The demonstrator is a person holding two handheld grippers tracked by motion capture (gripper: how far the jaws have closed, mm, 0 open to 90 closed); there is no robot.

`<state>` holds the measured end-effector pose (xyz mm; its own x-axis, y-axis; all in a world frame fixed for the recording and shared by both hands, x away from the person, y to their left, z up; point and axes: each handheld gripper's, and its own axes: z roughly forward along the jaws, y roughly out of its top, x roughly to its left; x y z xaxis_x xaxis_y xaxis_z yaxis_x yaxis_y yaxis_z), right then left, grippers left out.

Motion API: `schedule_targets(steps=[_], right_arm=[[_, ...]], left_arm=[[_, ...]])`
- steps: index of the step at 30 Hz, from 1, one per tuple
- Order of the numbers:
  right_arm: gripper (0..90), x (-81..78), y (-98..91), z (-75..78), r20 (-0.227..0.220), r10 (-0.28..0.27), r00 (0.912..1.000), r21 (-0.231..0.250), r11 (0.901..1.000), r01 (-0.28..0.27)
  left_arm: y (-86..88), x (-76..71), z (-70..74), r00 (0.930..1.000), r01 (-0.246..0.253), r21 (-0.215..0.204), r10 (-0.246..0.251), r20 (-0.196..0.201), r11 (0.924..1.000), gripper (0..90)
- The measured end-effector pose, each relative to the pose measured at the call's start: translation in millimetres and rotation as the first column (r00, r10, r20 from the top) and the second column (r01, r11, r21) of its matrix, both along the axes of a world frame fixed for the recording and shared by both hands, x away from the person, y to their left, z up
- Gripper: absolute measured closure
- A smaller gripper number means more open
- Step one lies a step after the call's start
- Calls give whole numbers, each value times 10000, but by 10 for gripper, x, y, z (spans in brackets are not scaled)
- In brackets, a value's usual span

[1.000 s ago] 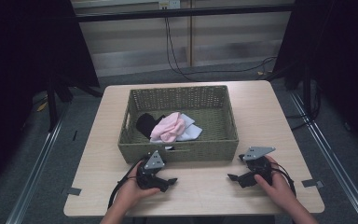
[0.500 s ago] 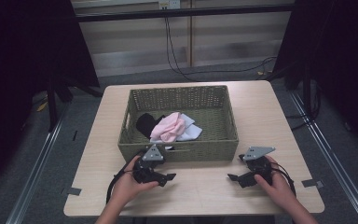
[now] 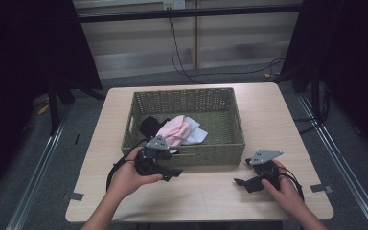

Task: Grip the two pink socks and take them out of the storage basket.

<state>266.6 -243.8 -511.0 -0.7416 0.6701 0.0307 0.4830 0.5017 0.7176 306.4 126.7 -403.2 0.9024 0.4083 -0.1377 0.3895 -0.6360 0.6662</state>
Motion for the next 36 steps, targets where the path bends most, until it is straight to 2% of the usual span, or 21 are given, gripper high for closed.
schedule_targets(steps=[2,5,7,8,11,14,18,22,24,26,27,29,32,36], right_arm=[[103,0,0,0,0,3,10000,-3,10000,-3],[103,-1,0,0,-11,-11,10000,3,10000,11],[103,0,0,0,1,1,10000,-1,10000,-1],[103,0,0,0,-3,2,10000,-3,10000,-2],[103,0,0,0,-1,2,10000,-2,10000,-2],[103,0,0,0,-2,1,10000,-2,10000,-1],[103,0,0,0,-3,2,10000,-3,10000,-2],[103,0,0,0,0,0,10000,-2,10000,0],[103,0,0,0,1,1,10000,-2,10000,-1],[103,0,0,0,-3,1,10000,0,10000,-1],[103,0,0,0,1,-1,10000,-1,10000,1],[103,0,0,0,-2,3,10000,0,10000,-3],[103,0,0,0,0,1,10000,0,10000,-1],[103,0,0,0,0,1,10000,0,10000,-1]], left_arm=[[-6,29,70,10000,88,122,-88,-4,9999,306],[-18,103,164,9996,107,50,-106,-259,9999,307],[-30,158,215,9996,7,-60,-9,-280,10000,307],[-35,187,251,9995,64,71,-62,-297,10000,307],[-56,268,341,9993,-106,-144,101,-365,9998,307],[-62,379,421,9985,-197,16,198,-506,9998,307],[-65,523,438,9965,-537,-16,535,-636,9986,307],[-60,697,425,9944,-770,231,784,-704,9968,310],[-53,779,406,9917,-1075,431,1102,-668,9933,314],[-31,859,394,9912,-1099,663,1143,-664,9917,317],[-26,895,382,9882,-1297,581,1338,-742,9899,317],[-7,976,372,9874,-1320,790,1381,-769,9881,317],[6,1083,335,9819,-1614,840,1685,-859,9833,317],[-5,1206,278,9773,-1751,1129,1865,-1000,9781,322]])
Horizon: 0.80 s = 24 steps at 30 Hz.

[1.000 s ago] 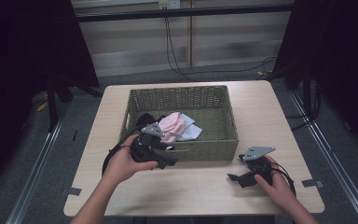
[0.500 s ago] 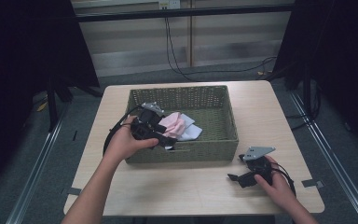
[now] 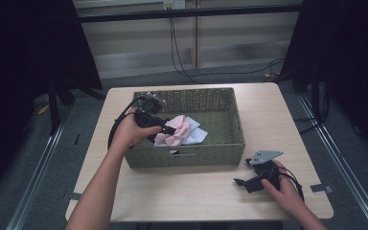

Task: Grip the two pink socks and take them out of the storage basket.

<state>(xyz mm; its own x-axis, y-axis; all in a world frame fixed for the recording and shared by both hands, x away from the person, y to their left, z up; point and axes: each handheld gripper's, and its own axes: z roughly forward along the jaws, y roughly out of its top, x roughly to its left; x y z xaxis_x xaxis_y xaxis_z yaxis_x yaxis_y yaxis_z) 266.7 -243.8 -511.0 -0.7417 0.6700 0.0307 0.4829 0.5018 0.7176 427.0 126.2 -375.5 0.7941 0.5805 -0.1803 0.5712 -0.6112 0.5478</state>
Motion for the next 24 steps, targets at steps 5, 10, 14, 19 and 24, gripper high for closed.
schedule_targets(steps=[5,10,14,19,24], right_arm=[[103,0,0,0,2,1,10000,-2,10000,-1],[103,-1,0,0,-5,-4,10000,3,10000,4],[103,0,0,0,3,1,10000,2,10000,-1],[103,0,0,0,2,0,10000,2,10000,0],[103,0,1,0,1,-19,10000,21,10000,19]], left_arm=[[-50,137,-100,9993,-302,216,307,-215,9993,336],[-85,256,-222,9981,-479,526,498,-354,9975,336],[-111,326,-341,9972,-636,783,664,-332,9949,336],[-134,396,-416,9954,-823,729,856,-430,9939,344],[-146,440,-466,9938,-884,806,934,-603,9928,397]])
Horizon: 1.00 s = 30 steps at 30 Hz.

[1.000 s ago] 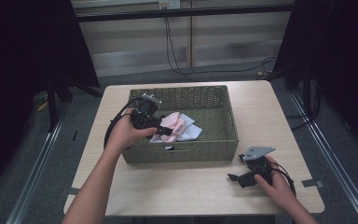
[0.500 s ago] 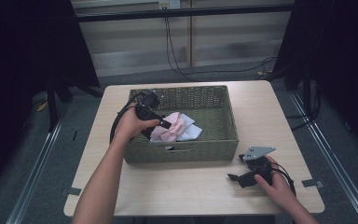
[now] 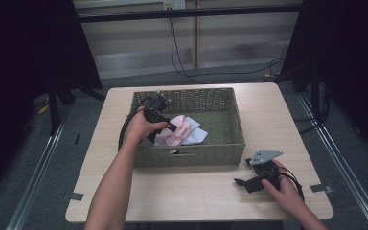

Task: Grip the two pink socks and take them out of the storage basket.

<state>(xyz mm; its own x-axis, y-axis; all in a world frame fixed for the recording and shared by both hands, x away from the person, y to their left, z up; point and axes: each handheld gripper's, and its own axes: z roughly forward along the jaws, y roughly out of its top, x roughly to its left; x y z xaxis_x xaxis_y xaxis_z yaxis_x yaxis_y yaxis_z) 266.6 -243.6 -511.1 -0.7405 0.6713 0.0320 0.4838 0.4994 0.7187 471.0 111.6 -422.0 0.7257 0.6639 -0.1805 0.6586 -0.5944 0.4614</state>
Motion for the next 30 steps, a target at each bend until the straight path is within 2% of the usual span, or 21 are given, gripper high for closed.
schedule_targets(steps=[3,4,5,6,9,12,18,22,30], right_arm=[[103,0,0,0,-9,-2,10000,2,10000,2],[103,0,0,0,-8,-2,10000,3,10000,2],[103,0,0,0,-8,-2,10000,3,10000,2],[103,0,0,1,-9,-4,10000,2,10000,4],[103,-1,0,1,-10,-6,10000,3,10000,6],[103,-1,0,1,-8,-3,10000,1,10000,3],[103,-1,0,0,-5,6,10000,0,10000,-6],[103,-1,0,1,-8,4,10000,-2,10000,-4],[103,0,0,0,-1,9,10000,-2,10000,-9]], left_arm=[[-8,22,-17,9998,-108,53,109,-137,9999,463],[-11,28,-18,9996,-119,66,121,-241,9999,552],[-18,32,-16,9996,-135,66,137,-243,9999,552],[-23,35,-13,9993,-130,87,132,-337,9999,593],[-41,38,-16,9987,40,441,-18,-507,9990,787],[-37,37,-1,9978,90,589,-51,-658,9982,870],[24,43,144,9982,24,662,16,-603,9978,886],[62,45,292,9983,-4,379,26,-586,9993,888],[108,45,509,9990,-102,184,110,-434,9998,890]])
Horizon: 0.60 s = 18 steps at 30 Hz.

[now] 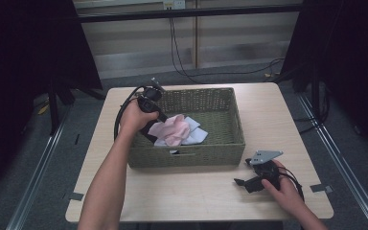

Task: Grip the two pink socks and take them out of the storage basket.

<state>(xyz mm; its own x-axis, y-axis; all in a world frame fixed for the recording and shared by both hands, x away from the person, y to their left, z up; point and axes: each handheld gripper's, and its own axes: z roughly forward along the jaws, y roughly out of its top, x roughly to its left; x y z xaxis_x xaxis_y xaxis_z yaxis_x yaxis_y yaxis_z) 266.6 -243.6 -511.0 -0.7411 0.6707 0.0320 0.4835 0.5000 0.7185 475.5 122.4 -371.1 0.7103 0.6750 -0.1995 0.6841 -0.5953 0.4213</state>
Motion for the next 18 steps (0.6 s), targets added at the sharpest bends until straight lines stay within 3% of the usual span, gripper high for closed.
schedule_targets(steps=[11,18], right_arm=[[103,1,0,0,22,-10,10000,7,10000,10],[103,3,-1,0,34,0,10000,2,10000,0]], left_arm=[[23,17,260,10000,23,-50,-24,-80,10000,894],[-8,-19,462,9997,222,-140,-220,111,9997,895]])
